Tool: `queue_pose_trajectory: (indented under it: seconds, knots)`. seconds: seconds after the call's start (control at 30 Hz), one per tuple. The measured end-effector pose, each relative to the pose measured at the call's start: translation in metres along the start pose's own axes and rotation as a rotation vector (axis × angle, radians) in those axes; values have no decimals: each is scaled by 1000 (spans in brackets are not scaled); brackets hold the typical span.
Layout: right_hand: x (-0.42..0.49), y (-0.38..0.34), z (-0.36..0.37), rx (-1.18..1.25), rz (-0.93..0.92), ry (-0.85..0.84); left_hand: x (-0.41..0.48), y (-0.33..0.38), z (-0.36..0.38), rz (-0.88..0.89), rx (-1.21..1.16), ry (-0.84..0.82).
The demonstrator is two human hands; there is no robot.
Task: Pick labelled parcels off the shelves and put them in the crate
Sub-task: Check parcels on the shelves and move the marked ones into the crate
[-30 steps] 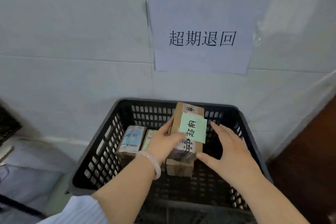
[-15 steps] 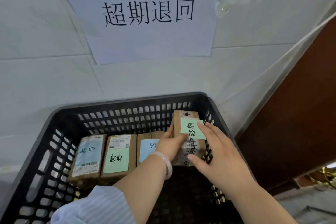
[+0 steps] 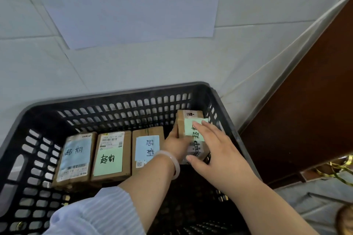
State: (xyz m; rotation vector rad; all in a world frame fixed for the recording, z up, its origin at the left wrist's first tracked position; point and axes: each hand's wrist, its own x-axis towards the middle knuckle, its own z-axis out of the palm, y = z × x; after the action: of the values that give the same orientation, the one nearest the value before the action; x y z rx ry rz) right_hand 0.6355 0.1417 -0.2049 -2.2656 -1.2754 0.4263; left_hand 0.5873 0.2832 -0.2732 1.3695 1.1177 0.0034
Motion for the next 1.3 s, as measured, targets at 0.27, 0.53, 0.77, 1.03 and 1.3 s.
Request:
queue_pose_trajectory:
  seconds: [0.27,0.53,0.77,1.03,1.3]
  knots:
    - [1,3,0,-11,-16,-19,2,-6,-9,126,209,32]
    - [2,0,2,-75,-54,-67,-27,11,-59,357,614,110]
    - [-2,-40,5,-261,-210,-155,-104,-8,-105,463,889,309]
    - [-19,-147,37,-201,-607,-243,-235,-82,-167,319,974,842]
    - [-99,-286,101,-160,-1100,-385,-391,-178,-224,-3,947,1230]
